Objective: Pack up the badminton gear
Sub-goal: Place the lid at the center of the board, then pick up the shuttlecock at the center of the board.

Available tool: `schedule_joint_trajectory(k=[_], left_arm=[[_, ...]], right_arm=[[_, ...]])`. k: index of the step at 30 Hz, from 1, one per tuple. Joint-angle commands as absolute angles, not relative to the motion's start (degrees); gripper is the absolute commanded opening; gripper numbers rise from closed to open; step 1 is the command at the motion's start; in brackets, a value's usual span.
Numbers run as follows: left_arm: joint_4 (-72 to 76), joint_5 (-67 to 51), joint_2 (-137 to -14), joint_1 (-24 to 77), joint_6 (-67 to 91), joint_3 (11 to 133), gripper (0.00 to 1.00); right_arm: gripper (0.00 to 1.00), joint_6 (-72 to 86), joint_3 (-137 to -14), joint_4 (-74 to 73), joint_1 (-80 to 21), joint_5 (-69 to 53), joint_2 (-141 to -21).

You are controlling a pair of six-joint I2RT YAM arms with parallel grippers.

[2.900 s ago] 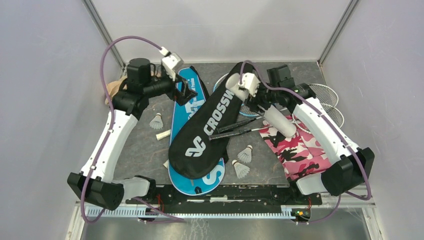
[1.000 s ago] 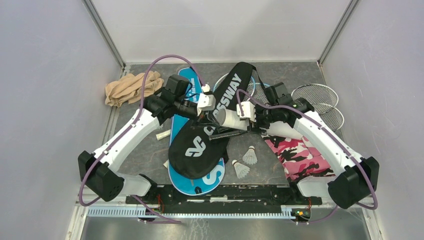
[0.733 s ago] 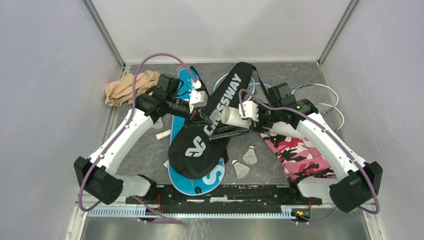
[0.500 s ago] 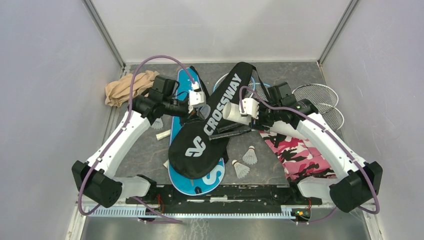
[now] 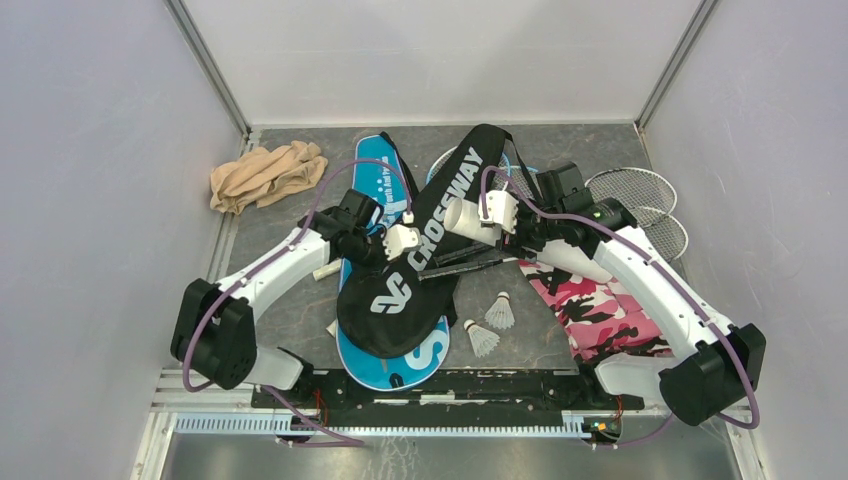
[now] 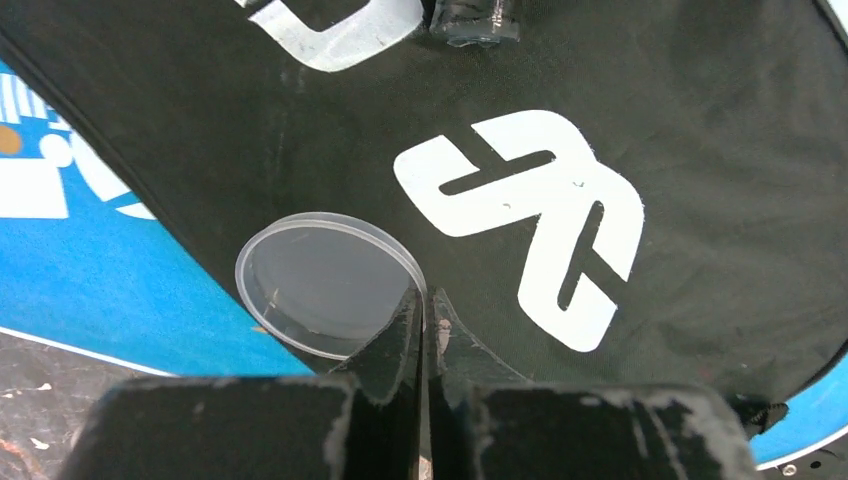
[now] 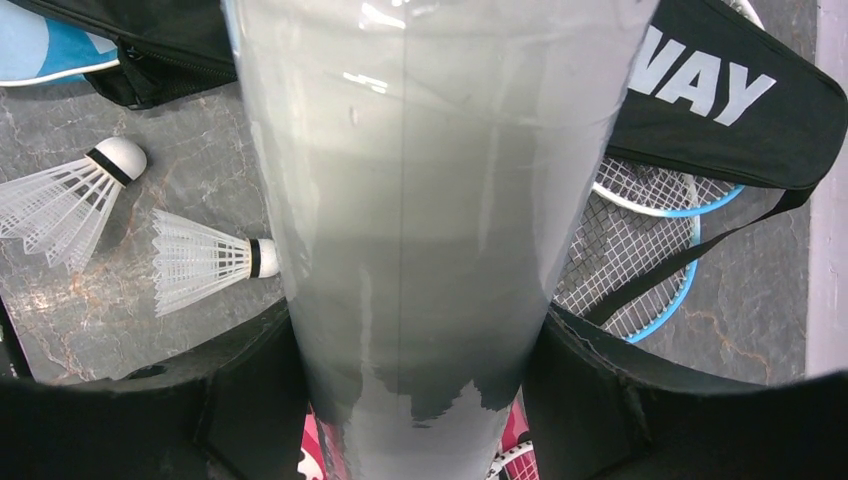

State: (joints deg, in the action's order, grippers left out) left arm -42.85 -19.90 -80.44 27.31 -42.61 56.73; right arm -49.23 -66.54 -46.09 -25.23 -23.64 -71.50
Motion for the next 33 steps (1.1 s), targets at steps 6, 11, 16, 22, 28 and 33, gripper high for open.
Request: schedule_joint_trajectory(k=[6, 11, 16, 22, 28, 33], left_arm=[[-37.3, -15.4, -82.2, 28.7, -40.4, 54.9, 0.26], [-38.9, -17.0, -77.4, 28.4, -40.2, 56.1, 0.47], [-39.0, -16.6, -73.9, 24.2, -38.7, 58.0, 0.55], [-35.5, -16.7, -73.2, 11.4, -35.9, 59.2, 0.63], [-30.2, -12.7, -72.8, 3.0, -39.3, 54.9, 0.64], [-24.4, -8.4, -74.4, 0.6, -47.1, 50.5, 0.64]], right_arm=[[0.04, -47.2, -65.9, -41.3, -25.1, -23.7, -69.6], [0.04, -46.5, -64.7, -40.3, -25.1, -24.0, -69.0], [0.04, -45.9, -64.3, -39.9, -25.1, -24.4, -68.8], [0.05, -45.5, -63.8, -39.6, -25.1, -25.6, -68.6], [0.05, -45.6, -63.1, -39.3, -25.1, -26.5, -68.6], [0.06, -46.0, -62.9, -39.3, -25.1, -27.4, -68.9]])
